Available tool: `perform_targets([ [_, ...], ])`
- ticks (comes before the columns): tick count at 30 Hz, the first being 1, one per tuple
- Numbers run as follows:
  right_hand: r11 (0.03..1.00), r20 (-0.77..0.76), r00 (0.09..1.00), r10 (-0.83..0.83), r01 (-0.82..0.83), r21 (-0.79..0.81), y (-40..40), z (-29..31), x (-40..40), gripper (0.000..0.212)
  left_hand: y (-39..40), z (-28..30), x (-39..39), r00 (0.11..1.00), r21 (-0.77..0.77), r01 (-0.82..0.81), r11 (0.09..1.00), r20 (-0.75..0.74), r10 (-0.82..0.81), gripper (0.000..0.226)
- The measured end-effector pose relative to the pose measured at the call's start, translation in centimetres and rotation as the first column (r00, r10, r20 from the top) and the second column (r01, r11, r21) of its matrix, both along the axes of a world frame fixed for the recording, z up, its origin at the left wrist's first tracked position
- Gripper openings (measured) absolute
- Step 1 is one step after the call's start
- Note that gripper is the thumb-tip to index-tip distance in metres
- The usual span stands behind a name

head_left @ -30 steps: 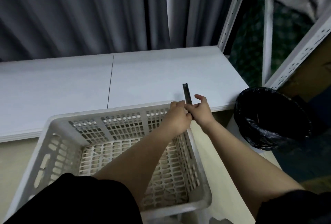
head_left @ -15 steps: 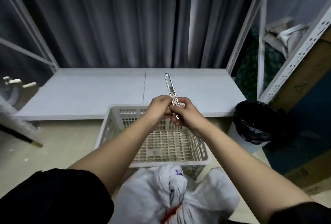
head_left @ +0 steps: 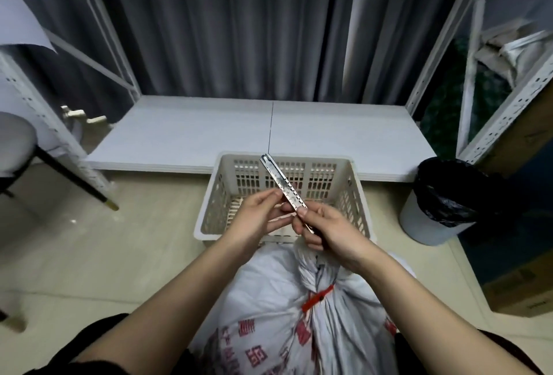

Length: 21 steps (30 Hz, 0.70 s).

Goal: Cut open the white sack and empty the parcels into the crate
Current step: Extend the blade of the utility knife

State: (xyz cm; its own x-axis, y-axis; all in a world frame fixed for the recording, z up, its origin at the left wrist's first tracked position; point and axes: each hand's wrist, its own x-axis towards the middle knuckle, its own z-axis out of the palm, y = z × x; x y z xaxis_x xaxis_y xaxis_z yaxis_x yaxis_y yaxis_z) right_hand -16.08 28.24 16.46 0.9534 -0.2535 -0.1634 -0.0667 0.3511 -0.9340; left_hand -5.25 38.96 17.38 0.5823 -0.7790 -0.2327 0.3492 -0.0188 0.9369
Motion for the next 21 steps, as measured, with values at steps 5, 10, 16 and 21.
perform_targets([
  [5,0.999,0.007,1.0,-0.019,0.019,0.027,0.8,0.1,1.2,0.027,-0.5,0.5,0.8,0.993,-0.099,-0.022,0.995,-0.116,0.011,0.028],
  [10,0.911,0.021,0.993,0.118,-0.117,0.396,0.4,1.4,1.4,0.03,-1.0,1.3,1.6,0.972,-0.192,-0.033,0.981,-0.233,-0.013,0.03],
  [16,0.958,-0.027,0.998,0.05,-0.04,0.285,0.0,1.3,1.7,0.027,-0.4,1.2,2.3,0.97,-0.195,0.017,0.981,-0.236,-0.063,0.031],
  [21,0.966,-0.059,0.998,0.02,-0.004,0.26,0.0,1.8,0.9,0.026,0.3,1.2,2.5,0.979,-0.19,0.132,0.973,-0.131,-0.159,0.032],
])
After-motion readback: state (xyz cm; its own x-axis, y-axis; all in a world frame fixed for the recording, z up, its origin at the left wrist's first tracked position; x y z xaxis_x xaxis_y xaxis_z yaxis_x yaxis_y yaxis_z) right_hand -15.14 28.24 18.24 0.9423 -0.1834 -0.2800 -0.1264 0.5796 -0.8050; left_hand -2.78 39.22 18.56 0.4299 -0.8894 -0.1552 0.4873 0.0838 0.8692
